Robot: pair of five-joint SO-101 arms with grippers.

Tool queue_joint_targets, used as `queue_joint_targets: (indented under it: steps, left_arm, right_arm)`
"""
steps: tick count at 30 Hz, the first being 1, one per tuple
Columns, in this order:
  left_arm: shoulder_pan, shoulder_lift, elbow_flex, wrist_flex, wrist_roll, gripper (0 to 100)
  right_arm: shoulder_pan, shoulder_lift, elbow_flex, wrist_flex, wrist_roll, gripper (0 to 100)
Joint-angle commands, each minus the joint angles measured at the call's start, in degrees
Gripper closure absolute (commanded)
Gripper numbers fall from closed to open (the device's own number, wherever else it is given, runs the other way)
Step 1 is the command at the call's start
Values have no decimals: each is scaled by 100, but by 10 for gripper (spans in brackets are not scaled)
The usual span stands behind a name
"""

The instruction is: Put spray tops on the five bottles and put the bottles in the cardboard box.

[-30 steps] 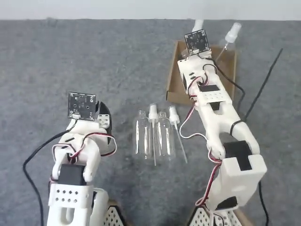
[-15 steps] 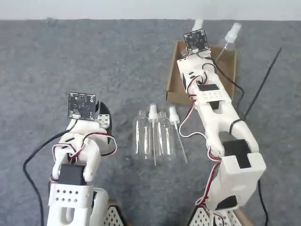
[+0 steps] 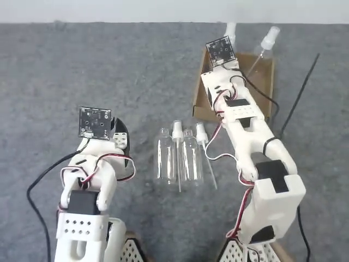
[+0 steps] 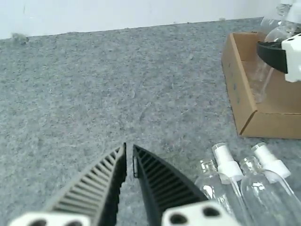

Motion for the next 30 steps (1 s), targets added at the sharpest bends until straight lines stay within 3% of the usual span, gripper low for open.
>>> queue_joint_targets:
  steps: [1, 18, 30]
  left_arm:
    - [-35, -105, -48, -149, -35, 989]
    - [-35, -105, -48, -149, -35, 989]
    - [-35, -105, 4, -167, -35, 989]
  right_arm:
    - [-40, -127, -281, 48, 62, 738]
    - [-303, -1323, -290, 681, 62, 697]
    - [-514, -2721, -273, 2149, 53, 698]
